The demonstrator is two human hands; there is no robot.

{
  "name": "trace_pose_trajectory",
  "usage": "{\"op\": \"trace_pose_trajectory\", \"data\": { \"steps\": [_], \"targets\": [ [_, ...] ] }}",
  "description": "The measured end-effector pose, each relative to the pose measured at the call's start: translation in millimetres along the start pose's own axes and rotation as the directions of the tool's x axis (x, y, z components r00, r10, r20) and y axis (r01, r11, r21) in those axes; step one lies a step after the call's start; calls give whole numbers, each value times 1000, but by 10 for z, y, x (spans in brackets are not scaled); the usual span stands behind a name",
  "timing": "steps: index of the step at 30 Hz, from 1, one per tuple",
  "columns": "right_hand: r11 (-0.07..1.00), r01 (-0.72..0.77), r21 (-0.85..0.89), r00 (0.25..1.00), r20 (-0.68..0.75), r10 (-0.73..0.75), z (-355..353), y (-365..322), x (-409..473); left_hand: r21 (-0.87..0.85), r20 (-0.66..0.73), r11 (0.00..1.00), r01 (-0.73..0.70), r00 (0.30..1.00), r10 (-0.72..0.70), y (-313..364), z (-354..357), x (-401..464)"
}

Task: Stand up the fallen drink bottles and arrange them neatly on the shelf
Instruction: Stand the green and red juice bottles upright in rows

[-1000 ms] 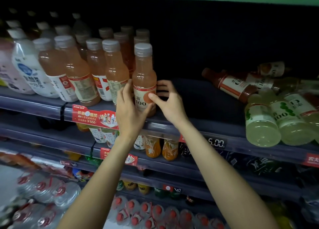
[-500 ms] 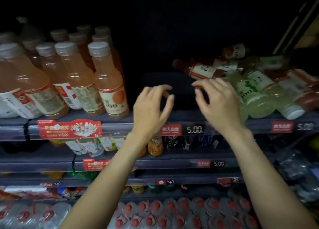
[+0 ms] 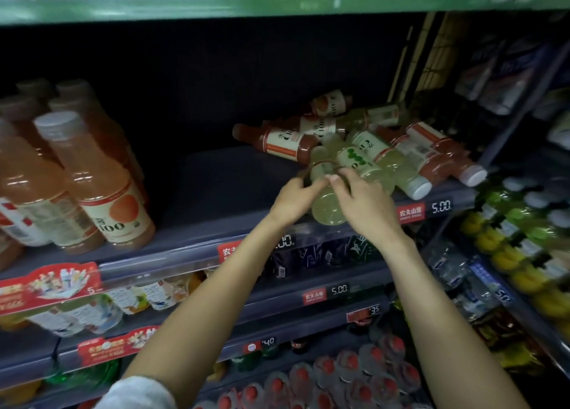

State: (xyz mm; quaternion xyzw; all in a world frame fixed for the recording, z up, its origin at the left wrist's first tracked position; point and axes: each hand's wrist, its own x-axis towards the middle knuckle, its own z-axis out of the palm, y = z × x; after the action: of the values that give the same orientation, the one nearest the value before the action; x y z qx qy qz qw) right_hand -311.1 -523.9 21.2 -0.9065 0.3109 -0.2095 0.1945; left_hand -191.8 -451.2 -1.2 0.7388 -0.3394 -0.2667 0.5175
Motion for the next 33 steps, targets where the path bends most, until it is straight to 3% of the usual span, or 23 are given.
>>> {"op": "trace_pose_trajectory", "data": {
  "steps": [3, 7, 11, 14, 19, 25, 30, 33],
  "targets": [
    [995, -11, 103, 1000, 11, 10, -13, -5, -133, -114, -37, 991, -64, 998, 60, -44, -24, -108],
    [916, 46, 398, 998, -62, -23, -40, -2, -206, -243, -58, 952, -188, 982, 179, -70, -98, -277],
    [759, 67, 648, 991, 45, -126, 9, -112, -96, -205, -189, 921, -331, 937, 294, -133, -276, -417],
    [675, 96, 732, 969, 87, -231, 136, -327, 29, -132, -302, 915, -380, 895, 328, -212, -488, -487],
    [569, 118, 814, 935, 102, -340, 534, -777, 261, 115, -512, 916, -385, 767, 387, -371, -855, -545],
    [665, 131, 735, 917, 164, -362, 979, -1133, 515, 235, -720, 929, -284, 591, 363, -552, -1076, -493],
    [743, 146, 653, 959, 91, -268, 1228, -1386, 720, 230, -744, 947, -226, 587, 320, -602, -1313, -331],
    [735, 171, 657, 962, 50, -268, 1315, -1477, 829, 235, -752, 960, -155, 597, 281, -626, -1419, -231]
  ]
}}
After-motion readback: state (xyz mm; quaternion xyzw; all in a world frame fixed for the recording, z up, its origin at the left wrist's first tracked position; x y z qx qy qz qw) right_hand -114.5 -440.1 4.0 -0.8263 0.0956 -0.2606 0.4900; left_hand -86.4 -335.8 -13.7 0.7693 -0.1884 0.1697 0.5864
